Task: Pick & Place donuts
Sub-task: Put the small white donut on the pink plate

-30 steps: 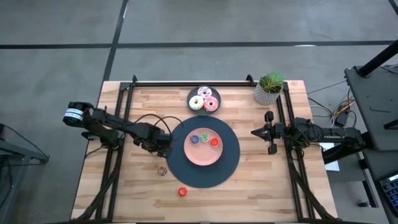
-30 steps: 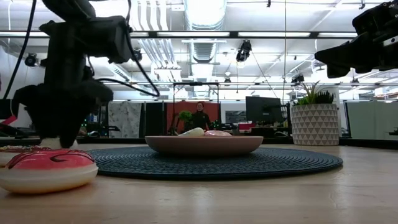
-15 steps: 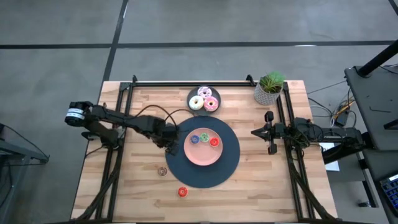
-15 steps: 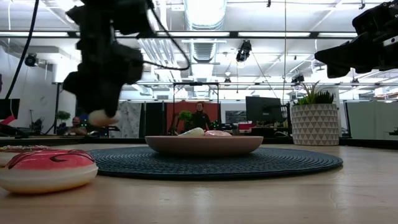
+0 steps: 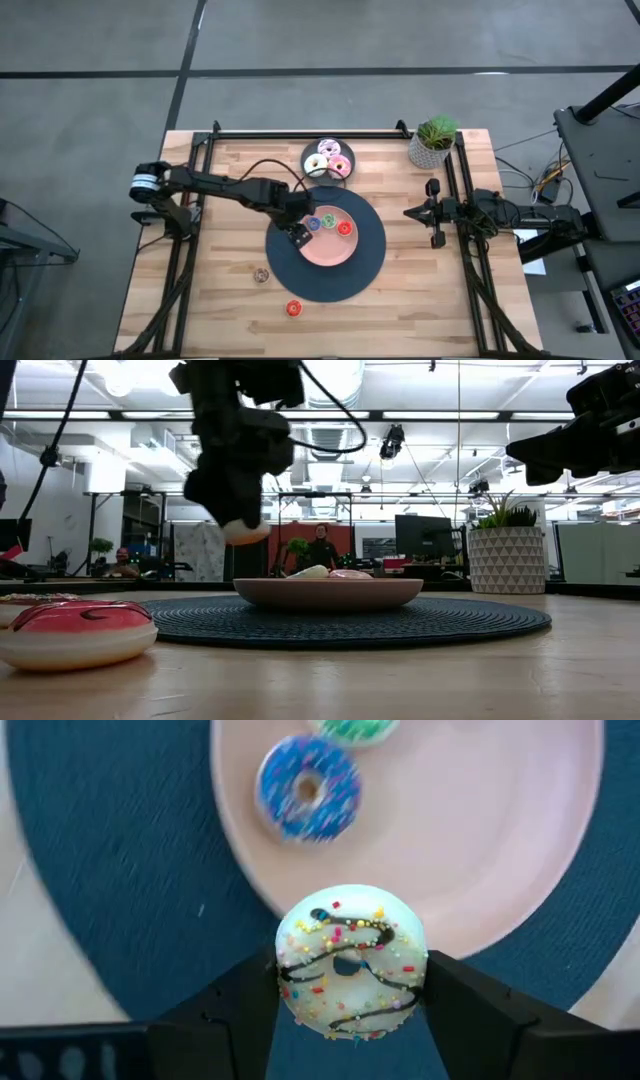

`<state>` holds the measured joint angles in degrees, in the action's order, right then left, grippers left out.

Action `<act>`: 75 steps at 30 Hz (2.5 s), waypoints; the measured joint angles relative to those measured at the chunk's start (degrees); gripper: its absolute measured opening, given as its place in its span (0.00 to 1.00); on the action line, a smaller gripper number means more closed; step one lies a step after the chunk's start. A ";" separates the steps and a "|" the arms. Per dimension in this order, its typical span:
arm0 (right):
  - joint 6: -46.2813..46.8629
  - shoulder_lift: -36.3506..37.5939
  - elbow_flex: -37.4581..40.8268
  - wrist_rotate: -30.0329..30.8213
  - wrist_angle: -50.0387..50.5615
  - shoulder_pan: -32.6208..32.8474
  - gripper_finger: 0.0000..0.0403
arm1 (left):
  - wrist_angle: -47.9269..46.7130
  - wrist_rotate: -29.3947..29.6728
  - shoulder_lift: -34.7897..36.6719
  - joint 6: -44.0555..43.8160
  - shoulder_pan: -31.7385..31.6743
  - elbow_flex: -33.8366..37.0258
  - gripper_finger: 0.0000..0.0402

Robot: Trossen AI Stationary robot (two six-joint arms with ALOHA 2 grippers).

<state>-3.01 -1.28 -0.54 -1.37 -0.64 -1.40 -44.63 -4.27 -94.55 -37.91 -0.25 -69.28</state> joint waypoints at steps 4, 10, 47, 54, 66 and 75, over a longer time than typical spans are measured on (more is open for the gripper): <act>0.00 0.02 0.00 -0.02 0.00 0.01 0.02 | 0.10 -1.16 -2.38 2.80 -0.03 -2.76 0.50; 0.00 0.02 0.00 0.01 0.00 0.01 0.02 | 0.01 -2.27 -4.77 4.34 -0.03 -4.32 0.50; 0.00 0.04 0.00 -0.02 0.00 0.02 0.02 | 2.73 -3.91 -12.88 10.37 0.32 -13.19 0.50; 0.00 0.00 0.00 -0.02 0.00 0.02 0.02 | 2.22 -3.79 -16.66 12.44 0.52 -17.17 0.50; 0.00 0.04 0.00 -0.03 -0.05 -0.01 0.02 | -0.41 -3.74 -22.60 14.19 0.34 -21.57 0.50; 0.00 -0.18 0.00 -0.03 0.00 0.01 0.02 | -1.47 -1.44 -24.43 14.57 0.32 -21.55 0.50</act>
<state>-3.01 -1.46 -0.54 -1.41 -0.64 -1.39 -46.10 -5.71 -118.98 -23.33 0.08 -90.83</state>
